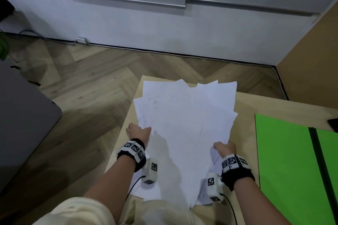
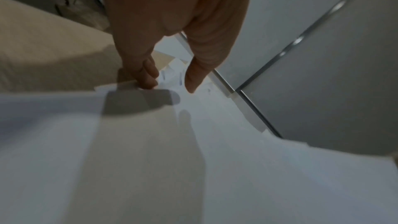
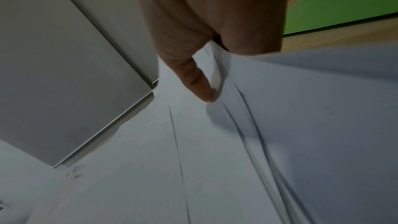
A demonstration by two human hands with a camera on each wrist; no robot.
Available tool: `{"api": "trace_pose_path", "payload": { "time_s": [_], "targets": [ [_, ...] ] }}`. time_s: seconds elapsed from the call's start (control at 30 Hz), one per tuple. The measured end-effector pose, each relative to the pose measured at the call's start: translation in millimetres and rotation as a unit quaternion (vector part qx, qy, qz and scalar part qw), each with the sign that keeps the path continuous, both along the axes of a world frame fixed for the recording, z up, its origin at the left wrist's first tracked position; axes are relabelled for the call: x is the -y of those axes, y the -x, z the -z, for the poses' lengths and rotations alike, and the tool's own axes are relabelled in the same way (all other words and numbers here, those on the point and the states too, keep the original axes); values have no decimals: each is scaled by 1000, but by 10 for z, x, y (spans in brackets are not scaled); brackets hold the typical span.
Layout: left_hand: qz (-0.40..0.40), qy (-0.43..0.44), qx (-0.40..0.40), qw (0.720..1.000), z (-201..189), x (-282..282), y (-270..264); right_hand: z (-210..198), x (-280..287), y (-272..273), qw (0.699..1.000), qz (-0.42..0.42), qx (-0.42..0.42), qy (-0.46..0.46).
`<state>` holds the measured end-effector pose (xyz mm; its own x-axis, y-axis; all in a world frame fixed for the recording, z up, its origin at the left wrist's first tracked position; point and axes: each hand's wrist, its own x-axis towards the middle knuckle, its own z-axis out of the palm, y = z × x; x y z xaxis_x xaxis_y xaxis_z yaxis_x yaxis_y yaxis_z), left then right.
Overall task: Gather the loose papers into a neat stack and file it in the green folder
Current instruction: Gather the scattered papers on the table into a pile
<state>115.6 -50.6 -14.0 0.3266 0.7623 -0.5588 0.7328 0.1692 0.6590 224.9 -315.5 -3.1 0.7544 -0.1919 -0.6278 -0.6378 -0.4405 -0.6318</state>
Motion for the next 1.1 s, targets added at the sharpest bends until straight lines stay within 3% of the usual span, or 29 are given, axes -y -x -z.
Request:
{"api": "trace_pose_path", "payload": {
  "time_s": [0.2, 0.37, 0.57, 0.67, 0.77, 0.87, 0.97, 1.0, 1.1],
  "targets": [
    [17, 30, -35, 999, -69, 0, -152, -27, -173, -81, 1000, 9, -28, -12],
    [49, 47, -35, 997, 194, -32, -195, -16, -178, -129, 995, -9, -79, -62],
    [85, 106, 39, 990, -19, 107, -136, 55, -50, -60, 997, -11, -58, -59],
    [115, 128, 31, 985, 0, 190, -70, 9, -23, -17, 994, -36, -69, -75],
    [119, 201, 34, 972, 88, 165, 95, 34, 84, 14, 992, -49, -62, -103],
    [164, 308, 10, 937, 232, -23, 342, 285, 335, 62, 979, -62, -99, -170],
    [158, 336, 9, 928, 278, -110, 484, 235, 364, 237, 969, -55, -108, -215],
    [152, 321, 27, 934, 230, -75, 495, 183, 318, 295, 971, -63, -90, -212],
    [155, 172, 44, 972, 101, 45, 374, 150, 210, 356, 980, -100, -38, -168]
  ]
}}
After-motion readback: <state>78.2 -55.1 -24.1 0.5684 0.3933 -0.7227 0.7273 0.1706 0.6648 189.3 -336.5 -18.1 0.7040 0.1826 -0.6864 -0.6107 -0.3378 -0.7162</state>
